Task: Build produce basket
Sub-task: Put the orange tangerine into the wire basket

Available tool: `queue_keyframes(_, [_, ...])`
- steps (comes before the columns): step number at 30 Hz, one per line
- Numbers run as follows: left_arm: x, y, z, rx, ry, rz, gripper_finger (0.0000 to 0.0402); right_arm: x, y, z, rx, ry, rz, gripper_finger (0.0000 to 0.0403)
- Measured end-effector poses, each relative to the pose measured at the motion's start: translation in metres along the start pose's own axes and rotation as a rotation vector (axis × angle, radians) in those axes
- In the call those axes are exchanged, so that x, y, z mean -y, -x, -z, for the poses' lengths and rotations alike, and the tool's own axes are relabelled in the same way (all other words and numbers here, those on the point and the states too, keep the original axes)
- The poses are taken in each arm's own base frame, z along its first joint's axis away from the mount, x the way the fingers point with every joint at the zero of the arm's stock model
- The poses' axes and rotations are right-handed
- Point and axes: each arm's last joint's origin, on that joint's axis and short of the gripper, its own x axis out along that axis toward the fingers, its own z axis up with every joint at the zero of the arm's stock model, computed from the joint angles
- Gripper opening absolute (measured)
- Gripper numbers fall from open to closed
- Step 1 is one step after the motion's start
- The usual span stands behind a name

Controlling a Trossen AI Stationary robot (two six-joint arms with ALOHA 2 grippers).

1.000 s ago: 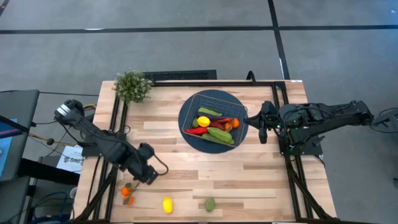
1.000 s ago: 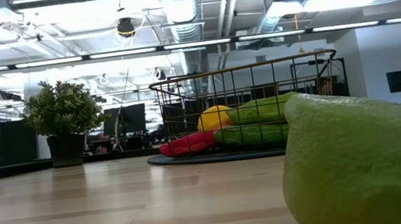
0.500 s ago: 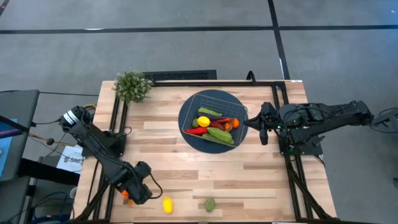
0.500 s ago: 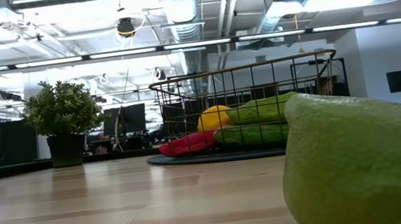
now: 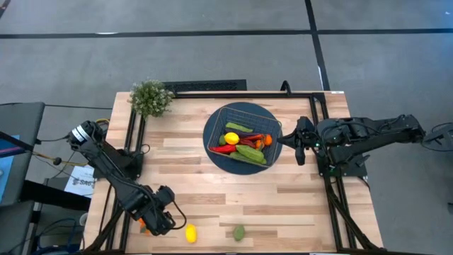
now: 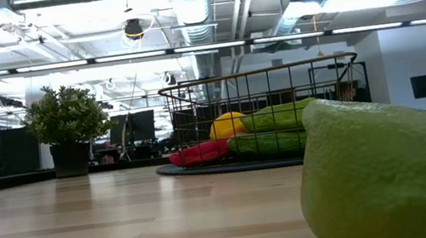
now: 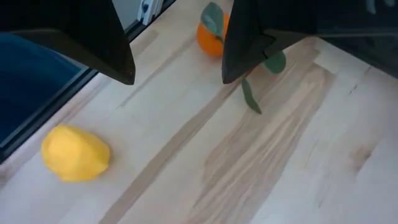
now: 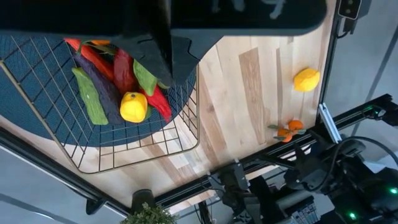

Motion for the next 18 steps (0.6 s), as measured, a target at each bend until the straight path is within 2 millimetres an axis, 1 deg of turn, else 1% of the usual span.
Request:
queue_keyframes(6, [0.001, 0.0, 0.0, -0.001, -0.013, 0.016, 0.0226, 0.0, 0.0, 0.0, 0.002, -0.001, -0.001, 0.0021])
queue_keyframes(10, [0.003, 0.0, 0.002, -0.05, -0.01, 0.027, 0.0226, 0.0, 0.0, 0.0, 0.002, -0.007, -0.001, 0.0038])
queue_keyframes(15, [0.009, 0.001, 0.009, -0.073, 0.054, 0.095, 0.0226, 0.0, 0.0, 0.0, 0.002, -0.009, -0.001, 0.0048])
queue_keyframes(18, [0.013, 0.001, 0.017, -0.061, 0.097, 0.134, 0.0226, 0.0, 0.0, 0.0, 0.002, -0.009, -0.001, 0.0049])
